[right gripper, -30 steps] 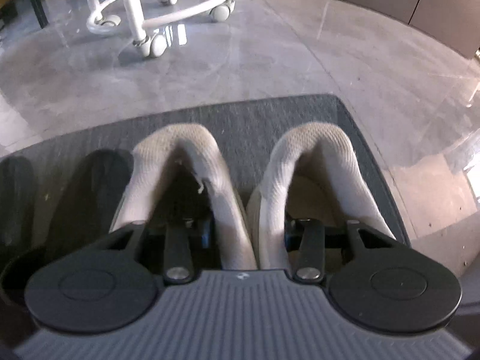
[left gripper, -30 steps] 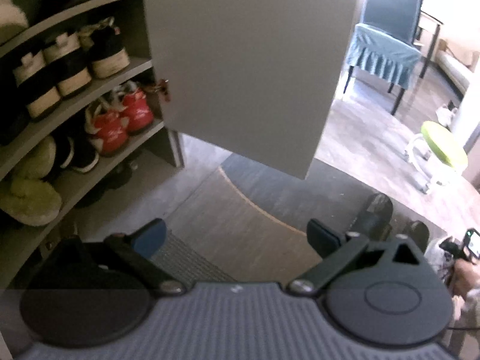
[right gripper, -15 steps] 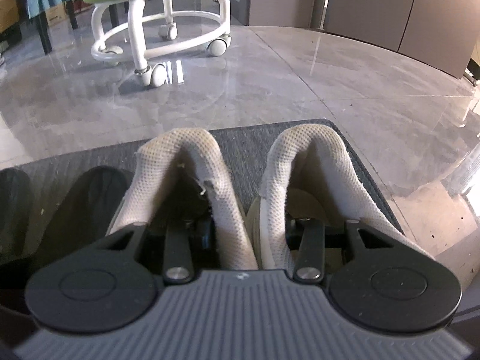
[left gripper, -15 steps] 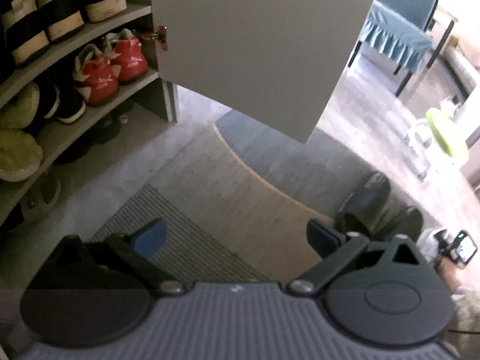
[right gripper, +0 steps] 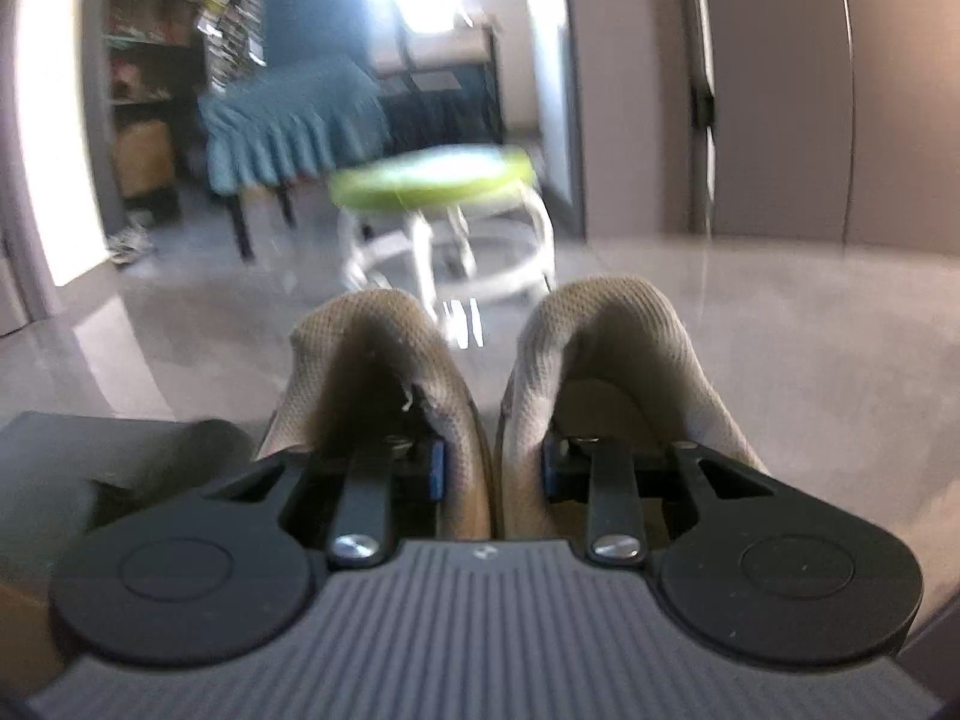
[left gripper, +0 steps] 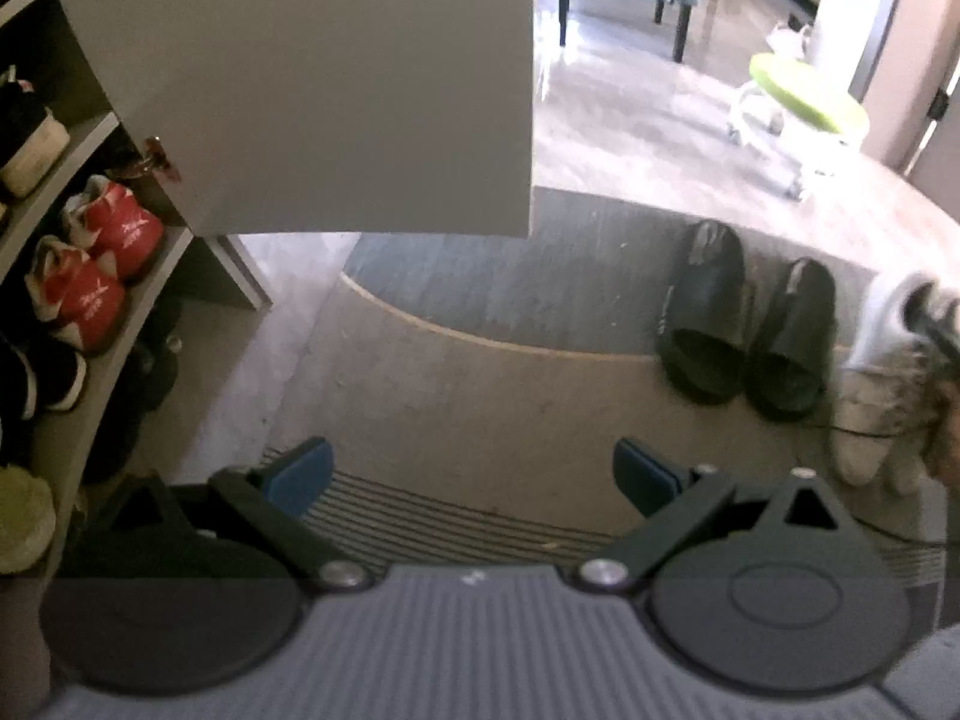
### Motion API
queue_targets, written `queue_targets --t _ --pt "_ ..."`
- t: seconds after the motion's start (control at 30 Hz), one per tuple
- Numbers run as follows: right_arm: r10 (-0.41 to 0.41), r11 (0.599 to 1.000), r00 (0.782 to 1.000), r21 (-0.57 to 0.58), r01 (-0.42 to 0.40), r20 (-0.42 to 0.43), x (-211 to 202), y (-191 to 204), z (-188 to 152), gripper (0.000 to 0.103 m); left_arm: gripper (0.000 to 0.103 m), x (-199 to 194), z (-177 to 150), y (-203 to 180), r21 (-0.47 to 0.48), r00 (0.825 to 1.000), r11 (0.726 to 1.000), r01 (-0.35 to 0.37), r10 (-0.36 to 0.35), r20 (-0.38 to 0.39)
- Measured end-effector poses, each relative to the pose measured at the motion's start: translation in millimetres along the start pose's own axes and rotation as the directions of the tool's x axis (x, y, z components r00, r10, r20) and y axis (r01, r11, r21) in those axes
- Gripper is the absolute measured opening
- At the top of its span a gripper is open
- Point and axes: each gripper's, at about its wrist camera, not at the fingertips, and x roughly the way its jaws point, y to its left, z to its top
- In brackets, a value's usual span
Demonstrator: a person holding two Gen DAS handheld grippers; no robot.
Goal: Organize scattered shoes
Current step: 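Lift the white sneakers and carry them into the cabinet with the right tool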
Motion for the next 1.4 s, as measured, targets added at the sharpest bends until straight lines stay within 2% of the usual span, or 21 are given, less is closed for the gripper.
queue_targets --t 0.13,0.27,0.43,0.5,0.53,0.57,0.63,0.67,0.77,0.8,0.87,0.93,0.97,1.0,1.03,1.1,1.13,1.2,1.27,1.33,1.4 --pt "0.092 0.996 0.995 -0.02 -0.092 0.031 -28 16 18 0.031 0.1 9 -22 18 -0.051 0.999 0.999 -0.011 0.013 0.042" --pt "0.215 0.972 0.972 -0.115 -0.204 0.091 -51 50 45 0.031 0.1 15 -46 41 -0.058 0.994 0.996 -0.073 0.077 0.074" --pt "0.374 0.912 0.913 -0.242 -0.33 0.165 -71 111 82 0.031 0.1 17 -83 88 -0.214 0.963 0.954 -0.211 0.24 0.118" --pt "0.455 0.871 0.872 -0.291 -0.395 0.178 -82 140 92 0.031 0.101 12 -98 105 -0.302 0.941 0.918 -0.259 0.31 0.134" --pt "0.49 0.852 0.854 -0.304 -0.426 0.177 -86 151 96 0.031 0.101 11 -102 110 -0.314 0.938 0.911 -0.266 0.32 0.134" --pt "0.544 0.819 0.822 -0.319 -0.477 0.17 -92 167 100 0.031 0.101 9 -106 114 -0.329 0.934 0.904 -0.275 0.332 0.132" --pt "0.615 0.769 0.773 -0.336 -0.544 0.156 -102 189 103 0.031 0.101 5 -119 127 -0.384 0.913 0.863 -0.328 0.394 0.108" --pt "0.661 0.732 0.736 -0.34 -0.591 0.143 -109 204 104 0.031 0.101 3 -126 133 -0.41 0.902 0.842 -0.351 0.422 0.093" --pt "0.769 0.625 0.633 -0.316 -0.713 0.092 -124 246 104 0.031 0.101 1 -146 150 -0.472 0.894 0.796 -0.378 0.447 0.038" --pt "0.79 0.599 0.608 -0.306 -0.74 0.077 -129 257 105 0.031 0.101 -3 -155 155 -0.491 0.885 0.777 -0.394 0.465 0.024" --pt "0.843 0.524 0.537 -0.29 -0.801 0.04 -141 284 105 0.031 0.101 -10 -172 165 -0.526 0.867 0.737 -0.425 0.498 -0.002" --pt "0.882 0.45 0.471 -0.297 -0.842 0.0 -158 311 102 0.031 0.101 -16 -184 173 -0.559 0.86 0.715 -0.421 0.51 0.005" --pt "0.894 0.422 0.448 -0.297 -0.856 -0.022 -168 324 100 0.031 0.101 -26 -199 174 -0.605 0.853 0.703 -0.374 0.516 0.072" --pt "0.908 0.384 0.416 -0.295 -0.875 -0.052 -178 340 98 0.031 0.101 -35 -212 173 -0.644 0.841 0.692 -0.327 0.523 0.136" --pt "0.925 0.331 0.37 -0.3 -0.895 -0.083 -189 360 94 0.031 0.103 -41 -223 171 -0.655 0.825 0.693 -0.302 0.534 0.185" --pt "0.958 0.198 0.251 -0.315 -0.928 -0.137 -213 402 86 0.031 0.103 -56 -250 151 -0.648 0.758 0.695 -0.31 0.592 0.272" --pt "0.966 0.161 0.215 -0.313 -0.936 -0.145 -221 414 83 0.031 0.103 -58 -258 144 -0.637 0.739 0.7 -0.323 0.607 0.292" --pt "0.975 0.107 0.161 -0.31 -0.945 -0.153 -236 433 81 0.031 0.103 -63 -275 130 -0.614 0.7 0.708 -0.348 0.632 0.332" --pt "0.983 0.013 0.065 -0.286 -0.958 -0.174 -260 471 82 0.031 0.103 -67 -290 118 -0.607 0.675 0.713 -0.351 0.642 0.363" --pt "0.982 -0.032 0.021 -0.275 -0.961 -0.189 -268 492 85 0.031 0.103 -69 -300 109 -0.603 0.653 0.704 -0.374 0.662 0.367" --pt "0.975 -0.109 -0.05 -0.271 -0.956 -0.216 -290 525 86 0.031 0.103 -70 -304 103 -0.608 0.638 0.685 -0.402 0.686 0.35"
